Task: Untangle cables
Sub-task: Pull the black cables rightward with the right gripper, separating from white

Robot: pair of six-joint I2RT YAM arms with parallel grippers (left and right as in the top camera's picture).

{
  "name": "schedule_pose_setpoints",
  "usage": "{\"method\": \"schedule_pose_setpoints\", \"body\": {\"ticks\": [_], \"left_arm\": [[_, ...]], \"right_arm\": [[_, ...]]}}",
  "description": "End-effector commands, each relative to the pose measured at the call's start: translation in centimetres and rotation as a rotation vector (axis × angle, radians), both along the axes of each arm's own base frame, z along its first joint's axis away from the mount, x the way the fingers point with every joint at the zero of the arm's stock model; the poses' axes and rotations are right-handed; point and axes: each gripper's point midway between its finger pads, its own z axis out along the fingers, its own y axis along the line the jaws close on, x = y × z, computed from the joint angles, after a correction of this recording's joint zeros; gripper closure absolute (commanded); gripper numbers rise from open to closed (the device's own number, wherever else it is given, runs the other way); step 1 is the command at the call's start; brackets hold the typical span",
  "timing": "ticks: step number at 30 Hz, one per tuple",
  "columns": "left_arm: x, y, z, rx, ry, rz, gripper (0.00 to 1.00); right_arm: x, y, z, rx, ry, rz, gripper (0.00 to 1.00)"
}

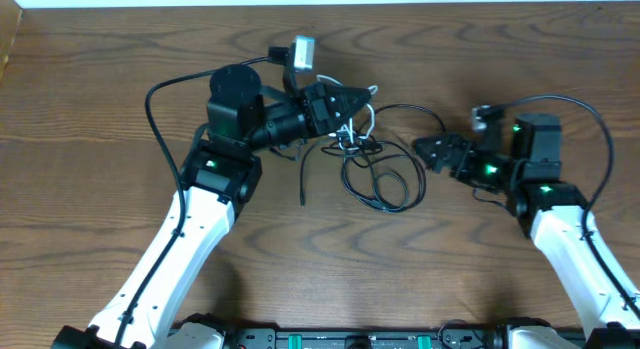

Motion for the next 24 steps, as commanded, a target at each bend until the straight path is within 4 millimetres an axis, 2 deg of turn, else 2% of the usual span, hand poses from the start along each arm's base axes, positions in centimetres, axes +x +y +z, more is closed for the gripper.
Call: {"method": "schedule_pose_setpoints", "body": {"ticks": [1,6,8,10,15,17,21,24], "left_arm": [[-0.9,-0.7,1.0,-0.009,-0.038,-0.037,0.92],[-0.8,-0.8,2.6,-0.081,-0.003,-0.028,0.92],[-0.8,-0.8,3.0,-0.104,0.015,-0.027,0.92],[-0.8,-0.8,3.4,-0.135,0.059,-0.025,0.92],[-2.2,-1.9,4.1,-0.190,0.161,-0.090,0.92],[-3.9,-2.5,5.3,-0.218,0.147,-0.183,0.92],[-5.9,-2.5,7.6,-0.266,0.103,-0.288,0.93],[-6.8,-2.2,9.4,-0.295,0.031,-0.309,0.92]], "right_arm": [[-0.7,2.5,0.6,0.046,0.033,0.034,0.01],[-1.6,5.3,-0.8,-0.073,0.016,0.054,0.01],[-1.5,5.5,-1.8,-0.128,0.027,0.019,0.01],[-0.9,4.8,-3.2,-0.213,0.044,-0.075,0.01],[2.1,0.8,-5.3,-0.391,0.032,-0.403,0.01],[3.5,-2.1,-5.8,-0.436,0.029,-0.589,0.01],[4.3,-5.5,-6.1,-0.551,-0.008,-0.717,0.01],[4.0,-7.8,-6.4,-0.638,-0.002,-0.756,0.01]]}}
